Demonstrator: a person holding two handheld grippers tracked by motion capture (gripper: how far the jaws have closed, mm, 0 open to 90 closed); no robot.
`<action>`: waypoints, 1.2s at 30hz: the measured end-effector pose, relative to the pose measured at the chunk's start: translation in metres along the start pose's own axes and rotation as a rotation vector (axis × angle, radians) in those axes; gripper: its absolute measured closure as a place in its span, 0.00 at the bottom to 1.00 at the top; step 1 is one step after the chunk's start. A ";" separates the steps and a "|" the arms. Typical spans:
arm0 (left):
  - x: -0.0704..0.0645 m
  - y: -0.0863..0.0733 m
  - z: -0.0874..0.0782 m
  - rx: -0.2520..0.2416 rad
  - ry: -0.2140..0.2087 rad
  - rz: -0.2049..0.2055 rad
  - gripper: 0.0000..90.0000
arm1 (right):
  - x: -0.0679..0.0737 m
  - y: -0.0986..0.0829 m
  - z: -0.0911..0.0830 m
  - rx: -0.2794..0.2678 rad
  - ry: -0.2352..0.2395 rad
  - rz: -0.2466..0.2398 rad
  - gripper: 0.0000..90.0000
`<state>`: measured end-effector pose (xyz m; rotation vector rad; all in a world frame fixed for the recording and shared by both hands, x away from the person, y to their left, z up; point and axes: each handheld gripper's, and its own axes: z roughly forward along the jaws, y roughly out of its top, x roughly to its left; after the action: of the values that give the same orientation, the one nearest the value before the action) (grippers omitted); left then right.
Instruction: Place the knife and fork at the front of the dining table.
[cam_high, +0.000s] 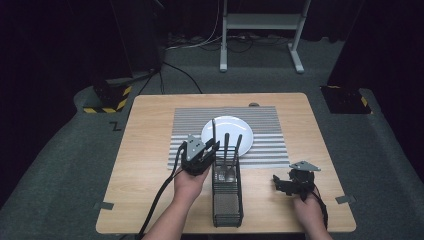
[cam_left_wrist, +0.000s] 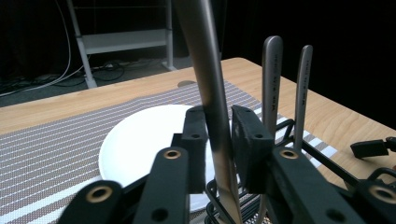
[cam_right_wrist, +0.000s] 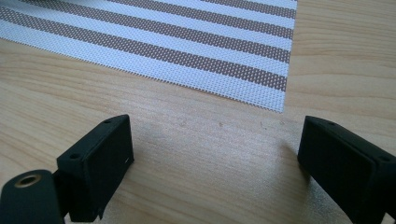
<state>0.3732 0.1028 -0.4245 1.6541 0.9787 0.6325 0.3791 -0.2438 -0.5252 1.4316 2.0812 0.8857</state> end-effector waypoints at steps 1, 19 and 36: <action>0.000 0.000 0.000 -0.002 0.004 0.000 0.84 | 0.000 0.000 0.000 0.000 0.000 0.000 0.11; -0.017 0.001 -0.010 -0.019 0.017 -0.020 0.89 | 0.000 0.000 0.000 0.000 0.000 -0.002 0.11; -0.025 0.011 -0.022 -0.079 -0.003 -0.021 0.90 | 0.000 0.000 0.000 0.000 0.000 -0.001 0.11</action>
<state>0.3461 0.0921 -0.4057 1.5736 0.9558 0.6462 0.3791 -0.2439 -0.5252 1.4307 2.0819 0.8854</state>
